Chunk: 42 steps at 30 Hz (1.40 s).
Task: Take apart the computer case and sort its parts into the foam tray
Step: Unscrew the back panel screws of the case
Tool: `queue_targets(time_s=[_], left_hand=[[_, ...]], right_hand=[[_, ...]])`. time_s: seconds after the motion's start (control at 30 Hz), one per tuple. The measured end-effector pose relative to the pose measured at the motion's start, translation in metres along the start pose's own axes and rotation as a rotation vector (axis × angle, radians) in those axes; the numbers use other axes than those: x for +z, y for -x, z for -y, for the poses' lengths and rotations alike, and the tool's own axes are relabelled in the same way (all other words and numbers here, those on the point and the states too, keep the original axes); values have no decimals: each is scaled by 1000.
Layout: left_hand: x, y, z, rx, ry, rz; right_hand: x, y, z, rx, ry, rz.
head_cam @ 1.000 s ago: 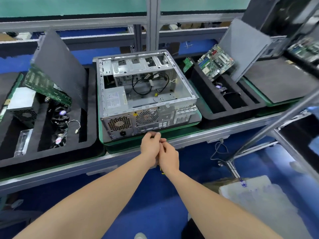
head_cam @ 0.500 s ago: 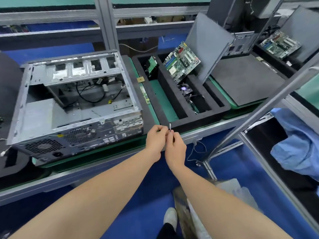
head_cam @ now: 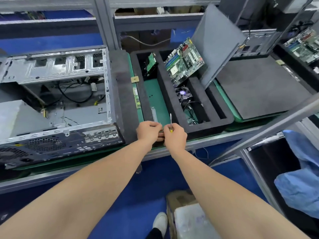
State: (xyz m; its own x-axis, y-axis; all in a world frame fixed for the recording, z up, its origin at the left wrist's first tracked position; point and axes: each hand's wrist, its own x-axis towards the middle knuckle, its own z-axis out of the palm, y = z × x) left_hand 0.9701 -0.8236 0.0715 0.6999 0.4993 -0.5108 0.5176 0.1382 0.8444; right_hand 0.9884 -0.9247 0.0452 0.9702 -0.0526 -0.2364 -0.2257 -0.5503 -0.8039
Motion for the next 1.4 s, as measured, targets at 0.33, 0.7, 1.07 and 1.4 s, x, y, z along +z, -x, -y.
queue_targets(time_s=[0.33, 0.7, 1.07, 1.4], left_hand=[[3, 0, 5, 29, -17, -22], [-55, 33, 24, 169, -168, 172], [-202, 51, 69, 128, -138, 47], [-344, 51, 115, 20, 24, -117]], right_hand=[[0, 1, 5, 63, -115, 15], [33, 62, 7, 67, -257, 114], [133, 167, 37, 85, -248, 359], [228, 253, 84, 92, -124, 633]])
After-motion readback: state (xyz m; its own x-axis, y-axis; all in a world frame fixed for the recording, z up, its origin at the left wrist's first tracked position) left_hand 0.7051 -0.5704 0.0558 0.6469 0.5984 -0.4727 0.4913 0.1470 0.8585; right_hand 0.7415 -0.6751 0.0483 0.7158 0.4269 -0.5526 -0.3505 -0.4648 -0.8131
